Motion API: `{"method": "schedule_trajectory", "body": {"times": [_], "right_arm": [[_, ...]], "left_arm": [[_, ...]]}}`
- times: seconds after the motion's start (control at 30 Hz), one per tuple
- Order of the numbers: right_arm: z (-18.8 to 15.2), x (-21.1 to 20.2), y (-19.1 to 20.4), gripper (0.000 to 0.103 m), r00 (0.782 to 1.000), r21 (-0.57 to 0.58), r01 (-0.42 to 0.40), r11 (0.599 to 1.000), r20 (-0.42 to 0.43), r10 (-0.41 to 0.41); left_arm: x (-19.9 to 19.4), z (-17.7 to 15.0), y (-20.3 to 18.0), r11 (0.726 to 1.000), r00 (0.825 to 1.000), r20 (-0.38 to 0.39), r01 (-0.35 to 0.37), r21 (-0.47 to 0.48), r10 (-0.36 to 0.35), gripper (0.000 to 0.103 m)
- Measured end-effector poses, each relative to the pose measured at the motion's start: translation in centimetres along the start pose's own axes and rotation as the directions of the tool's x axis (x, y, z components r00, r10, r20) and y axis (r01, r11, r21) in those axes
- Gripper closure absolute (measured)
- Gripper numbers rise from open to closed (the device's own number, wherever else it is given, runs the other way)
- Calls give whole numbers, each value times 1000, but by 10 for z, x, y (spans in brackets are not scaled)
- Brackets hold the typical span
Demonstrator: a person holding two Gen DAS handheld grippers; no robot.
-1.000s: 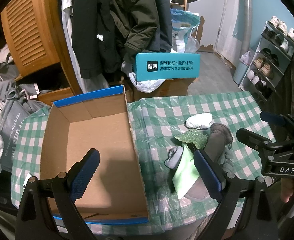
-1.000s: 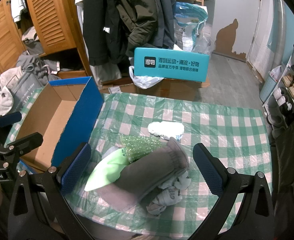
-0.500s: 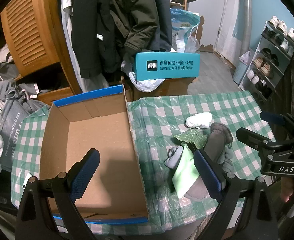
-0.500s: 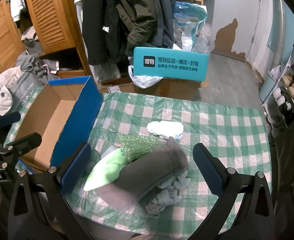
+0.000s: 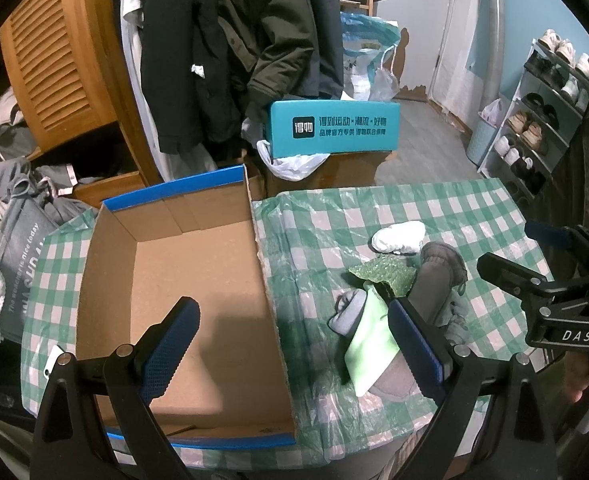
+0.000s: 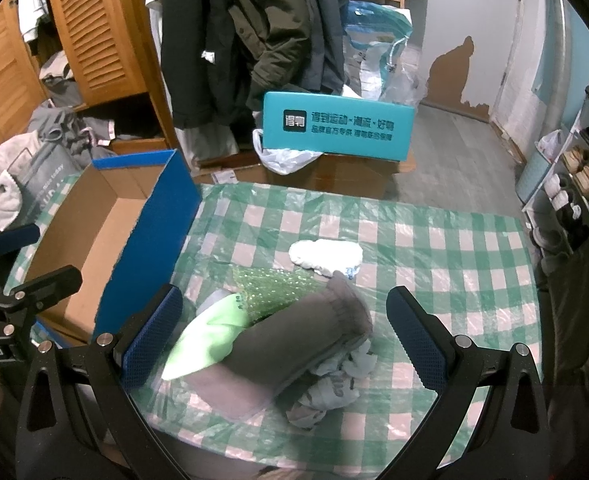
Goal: Organize soft objects
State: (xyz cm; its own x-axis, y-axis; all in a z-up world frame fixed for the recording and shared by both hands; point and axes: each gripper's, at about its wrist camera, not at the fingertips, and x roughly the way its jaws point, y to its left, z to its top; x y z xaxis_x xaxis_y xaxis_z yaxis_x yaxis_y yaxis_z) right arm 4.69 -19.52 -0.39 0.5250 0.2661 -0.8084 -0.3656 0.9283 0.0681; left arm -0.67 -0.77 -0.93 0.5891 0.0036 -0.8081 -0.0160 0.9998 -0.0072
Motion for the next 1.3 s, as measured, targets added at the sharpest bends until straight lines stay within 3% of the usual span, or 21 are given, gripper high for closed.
{"method": "schedule_trajectory", "body": {"times": [0.43,0.9,1.3], "right_arm": [[-12,6,-36,2,996,55,79,995,-51,-76],[-15,19,-52,2,989,112,110,988,-115,-97],[-20,39,-55,2,979,129,125,984,-177,-101]], "left_arm": [[30,-8,-19,999,993,-116,39,1,-39,7],[65,-9,-29,998,980,-194,46,33,-39,7],[85,-14,-44,995,967,-243,90,34,-79,7]]}}
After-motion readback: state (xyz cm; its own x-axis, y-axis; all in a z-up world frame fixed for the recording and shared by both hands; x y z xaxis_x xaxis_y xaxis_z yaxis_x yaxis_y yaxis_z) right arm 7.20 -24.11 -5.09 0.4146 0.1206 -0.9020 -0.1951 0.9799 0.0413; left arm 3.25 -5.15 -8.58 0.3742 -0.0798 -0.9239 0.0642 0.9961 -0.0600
